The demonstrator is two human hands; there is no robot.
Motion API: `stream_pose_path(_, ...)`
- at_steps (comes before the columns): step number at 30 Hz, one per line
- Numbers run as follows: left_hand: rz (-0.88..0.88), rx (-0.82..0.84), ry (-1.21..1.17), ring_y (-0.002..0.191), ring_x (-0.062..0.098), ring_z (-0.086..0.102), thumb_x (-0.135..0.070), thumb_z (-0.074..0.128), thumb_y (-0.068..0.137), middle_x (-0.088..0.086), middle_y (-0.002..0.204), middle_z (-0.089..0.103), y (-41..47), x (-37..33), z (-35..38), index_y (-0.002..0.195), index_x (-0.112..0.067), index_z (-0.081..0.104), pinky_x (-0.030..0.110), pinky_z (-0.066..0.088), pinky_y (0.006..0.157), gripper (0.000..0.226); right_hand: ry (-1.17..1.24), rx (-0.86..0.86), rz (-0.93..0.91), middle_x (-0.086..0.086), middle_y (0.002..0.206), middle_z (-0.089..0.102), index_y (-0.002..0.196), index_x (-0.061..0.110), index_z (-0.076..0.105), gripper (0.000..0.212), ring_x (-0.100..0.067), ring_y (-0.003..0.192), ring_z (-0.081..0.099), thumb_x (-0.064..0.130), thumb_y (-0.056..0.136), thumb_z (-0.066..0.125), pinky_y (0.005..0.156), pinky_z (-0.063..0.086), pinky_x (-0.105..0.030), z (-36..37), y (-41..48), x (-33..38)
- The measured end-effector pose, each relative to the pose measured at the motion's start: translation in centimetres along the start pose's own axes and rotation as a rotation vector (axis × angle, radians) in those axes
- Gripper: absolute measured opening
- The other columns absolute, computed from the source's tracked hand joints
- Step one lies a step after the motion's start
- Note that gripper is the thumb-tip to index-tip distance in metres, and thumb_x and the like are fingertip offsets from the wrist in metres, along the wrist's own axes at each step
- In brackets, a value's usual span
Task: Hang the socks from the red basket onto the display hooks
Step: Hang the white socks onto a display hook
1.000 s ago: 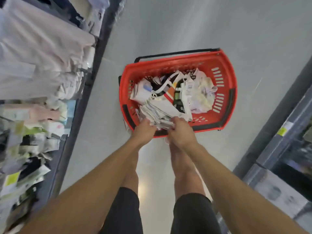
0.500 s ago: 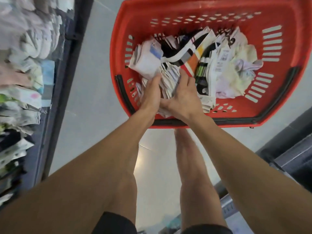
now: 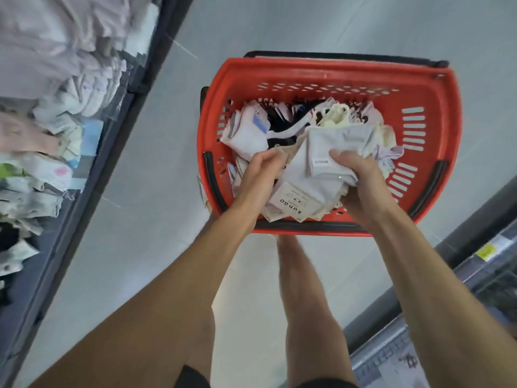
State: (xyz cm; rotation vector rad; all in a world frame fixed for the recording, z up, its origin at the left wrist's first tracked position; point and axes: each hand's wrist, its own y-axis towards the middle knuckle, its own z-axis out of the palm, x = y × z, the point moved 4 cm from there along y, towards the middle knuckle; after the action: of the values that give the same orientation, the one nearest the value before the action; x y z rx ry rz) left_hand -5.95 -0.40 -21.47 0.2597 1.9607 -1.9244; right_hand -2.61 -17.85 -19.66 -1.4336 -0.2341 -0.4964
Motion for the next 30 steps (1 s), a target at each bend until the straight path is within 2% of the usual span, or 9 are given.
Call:
stream_pose_path(4,0.094,0.106,-0.112,0.103,0.01,0.07,-0.063,0.068,0.071,-0.008,0.107,0.075,-4.3,-3.6,-1.2,0.102,-0.037,0.073,0.036,0.051,0.091,0.041,0.038,0.164,-0.122,-0.003,0.089,0.073,0.099,0.015,0.073,0.02,-0.016,0.08,0.071,0.017,0.083,0.061,0.063,0.056,-0.026,3.1,-4.7,4.3)
stream_pose_path(12,0.326,0.145,-0.18,0.13,0.025,0.057,-0.075,0.071,0.065,0.003,0.141,0.061,-22.8,-16.0,-7.8,0.142,-0.028,0.053,0.054,0.039,0.113,0.091,-0.201,0.482,-0.217,-0.011,0.112,0.073,0.122,0.013,0.066,0.052,-0.026,0.1,0.072,0.028,0.073,0.075,0.073,0.058,-0.028,14.9,-19.5,14.7)
stream_pose_path(16,0.424,0.105,-0.214,0.093,-0.016,0.066,-0.04,0.074,0.085,-0.037,0.101,0.07,-34.4,-19.9,-11.8,0.119,-0.041,0.049,0.008,0.052,0.074,0.042,-0.446,0.599,-0.369,0.014,0.108,0.075,0.115,0.036,0.069,0.04,-0.003,0.098,0.071,0.049,0.078,0.076,0.071,0.052,-0.008,21.8,-29.4,19.3)
stream_pose_path(18,0.461,0.055,-0.25,0.093,-0.022,0.059,-0.033,0.074,0.087,-0.041,0.11,0.066,-39.8,-20.2,-13.9,0.131,-0.045,0.037,0.0,0.047,0.064,0.058,-0.495,0.615,-0.503,0.039,0.093,0.068,0.097,0.046,0.07,0.018,0.023,0.086,0.061,0.052,0.08,0.072,0.064,0.041,0.006,24.6,-34.4,20.7)
stream_pose_path(20,0.497,-0.057,-0.329,0.121,-0.008,0.046,-0.04,0.081,0.079,-0.025,0.143,0.045,-44.0,-19.5,-15.9,0.155,-0.032,0.019,-0.002,0.045,0.068,0.098,-0.596,0.649,-0.593,0.053,0.093,0.058,0.098,0.053,0.066,0.026,0.035,0.089,0.05,0.061,0.073,0.063,0.067,0.033,0.011,27.2,-38.8,21.1)
stream_pose_path(23,0.584,-0.214,-0.459,0.117,-0.011,0.043,-0.032,0.079,0.082,-0.032,0.135,0.035,-50.1,-19.2,-17.8,0.147,-0.041,0.029,0.0,0.042,0.072,0.083,-0.728,0.699,-0.847,0.036,0.099,0.068,0.109,0.034,0.069,0.056,0.017,0.096,0.061,0.072,0.068,0.067,0.075,0.044,0.0,30.9,-44.4,21.3)
stream_pose_path(26,0.711,-0.382,-0.479,0.096,-0.004,0.069,-0.036,0.086,0.062,-0.017,0.114,0.073,-54.8,-18.3,-19.7,0.123,-0.036,0.054,0.012,0.052,0.073,0.069,-0.68,0.644,-0.921,0.019,0.1,0.069,0.108,0.046,0.062,0.05,-0.001,0.09,0.067,0.055,0.064,0.084,0.074,0.054,-0.028,33.9,-48.4,21.0)
stream_pose_path(28,0.776,-0.458,-0.507,0.103,0.003,0.07,-0.052,0.082,0.052,-0.013,0.12,0.071,-57.8,-17.8,-21.1,0.134,-0.035,0.05,0.018,0.055,0.077,0.09,-0.639,0.604,-1.033,0.022,0.109,0.063,0.114,0.055,0.056,0.06,0.001,0.097,0.063,0.051,0.062,0.086,0.078,0.054,-0.03,35.3,-51.5,20.8)
stream_pose_path(30,0.864,-0.496,-0.508,0.102,0.001,0.069,-0.055,0.079,0.054,-0.02,0.116,0.071,-60.7,-17.2,-22.5,0.128,-0.044,0.05,0.017,0.055,0.075,0.08,-0.613,0.589,-1.185,0.019,0.115,0.059,0.12,0.054,0.055,0.063,-0.001,0.102,0.061,0.051,0.064,0.084,0.078,0.054,-0.022,36.4,-54.9,20.6)
